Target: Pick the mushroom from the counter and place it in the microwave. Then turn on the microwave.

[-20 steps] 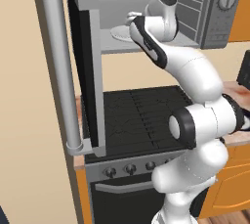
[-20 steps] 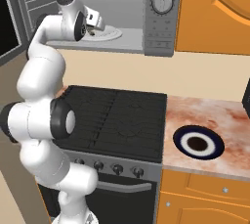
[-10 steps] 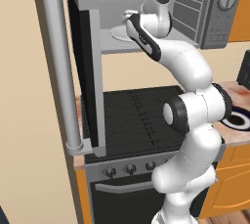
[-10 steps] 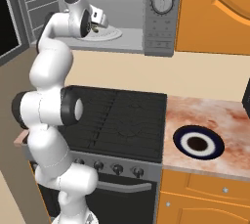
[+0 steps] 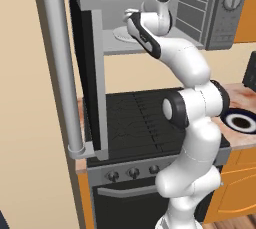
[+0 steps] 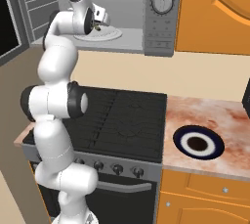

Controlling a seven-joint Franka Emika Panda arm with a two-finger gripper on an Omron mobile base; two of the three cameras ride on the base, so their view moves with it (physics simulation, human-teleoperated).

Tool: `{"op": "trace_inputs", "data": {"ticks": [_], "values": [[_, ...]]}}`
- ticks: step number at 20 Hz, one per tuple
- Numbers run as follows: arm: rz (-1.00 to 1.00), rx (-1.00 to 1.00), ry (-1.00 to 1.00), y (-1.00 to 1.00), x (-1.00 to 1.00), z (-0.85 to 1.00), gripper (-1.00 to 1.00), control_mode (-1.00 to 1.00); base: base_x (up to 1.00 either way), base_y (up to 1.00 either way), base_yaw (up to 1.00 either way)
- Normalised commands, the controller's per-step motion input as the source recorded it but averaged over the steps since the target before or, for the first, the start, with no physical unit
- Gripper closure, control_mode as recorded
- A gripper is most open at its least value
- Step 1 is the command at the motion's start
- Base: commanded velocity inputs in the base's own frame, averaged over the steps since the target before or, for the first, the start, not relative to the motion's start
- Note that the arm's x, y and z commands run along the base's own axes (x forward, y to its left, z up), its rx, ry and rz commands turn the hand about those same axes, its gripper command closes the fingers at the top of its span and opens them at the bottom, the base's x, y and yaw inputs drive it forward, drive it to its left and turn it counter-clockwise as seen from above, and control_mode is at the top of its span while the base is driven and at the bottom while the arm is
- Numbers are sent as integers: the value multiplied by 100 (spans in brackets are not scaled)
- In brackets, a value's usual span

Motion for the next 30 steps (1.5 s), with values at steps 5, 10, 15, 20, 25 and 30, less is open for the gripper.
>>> {"op": "trace_inputs", "data": {"ticks": [5,10,15,20,25,30], "values": [[0,0,2,1,16,-6,100,-100,0,0,0],[0,0,3,0,2,-16,100,-100,0,0,0],[0,0,3,0,4,-16,100,-100,0,0,0],[0,-1,2,0,6,-13,100,-100,0,0,0],[0,0,0,8,31,-3,-100,-100,0,0,0],[0,-1,1,17,24,-1,-100,-100,0,0,0]]}}
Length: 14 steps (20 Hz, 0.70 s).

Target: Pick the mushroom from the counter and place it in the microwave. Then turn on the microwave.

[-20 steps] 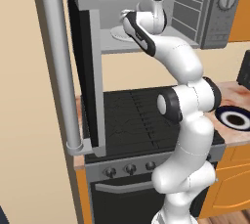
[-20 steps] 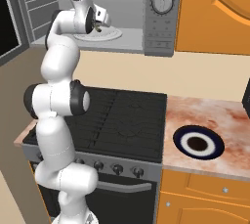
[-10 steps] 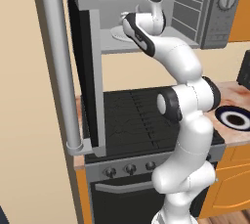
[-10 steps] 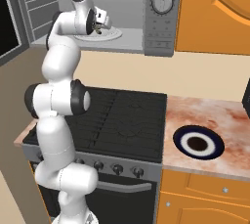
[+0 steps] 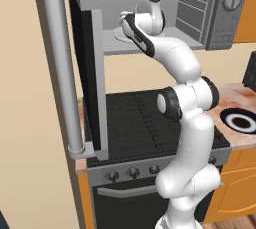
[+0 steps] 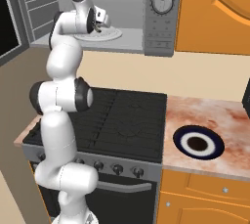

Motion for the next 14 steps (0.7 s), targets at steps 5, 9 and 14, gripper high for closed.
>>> {"op": "trace_inputs", "data": {"ticks": [5,9,14], "values": [[0,0,0,0,0,1,-100,-100,0,0,0],[0,0,0,0,0,7,-100,-100,0,0,0],[0,0,-3,0,-14,1,-100,-100,0,0,0]]}}
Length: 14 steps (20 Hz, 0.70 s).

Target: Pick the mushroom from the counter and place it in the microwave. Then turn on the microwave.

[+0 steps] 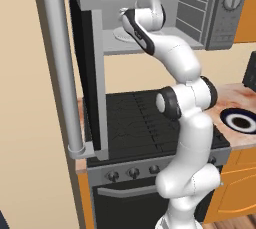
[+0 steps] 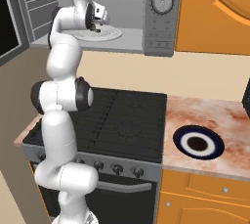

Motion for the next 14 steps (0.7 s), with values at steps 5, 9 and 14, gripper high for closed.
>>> {"op": "trace_inputs", "data": {"ticks": [5,9,14], "values": [[0,0,-12,0,-27,0,-100,-100,0,0,0],[0,0,-17,0,-28,0,-100,-100,0,0,0],[0,0,-15,-2,-30,-1,-100,-100,0,0,0]]}}
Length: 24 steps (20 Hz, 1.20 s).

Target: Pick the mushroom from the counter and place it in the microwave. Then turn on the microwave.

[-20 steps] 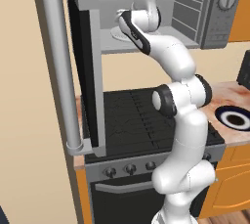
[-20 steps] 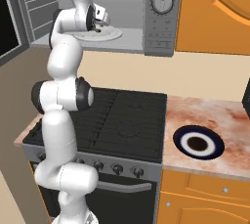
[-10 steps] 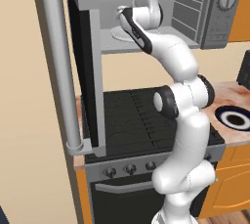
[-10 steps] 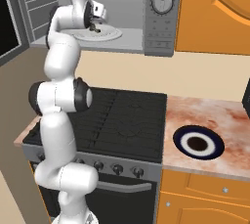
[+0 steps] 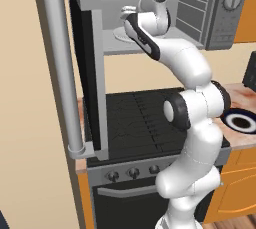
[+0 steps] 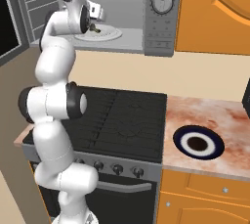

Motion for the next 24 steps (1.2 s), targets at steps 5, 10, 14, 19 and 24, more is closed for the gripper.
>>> {"op": "trace_inputs", "data": {"ticks": [5,10,14,19,24], "values": [[0,-1,-16,-6,-61,8,-100,-100,0,0,0],[0,-3,-11,-5,-87,75,-100,-100,0,0,0],[0,-5,-1,-10,-100,49,-100,-100,0,0,0],[-3,-6,1,-2,-100,6,-100,-100,0,0,0],[-4,-5,6,0,-100,0,100,-100,0,0,0]]}}
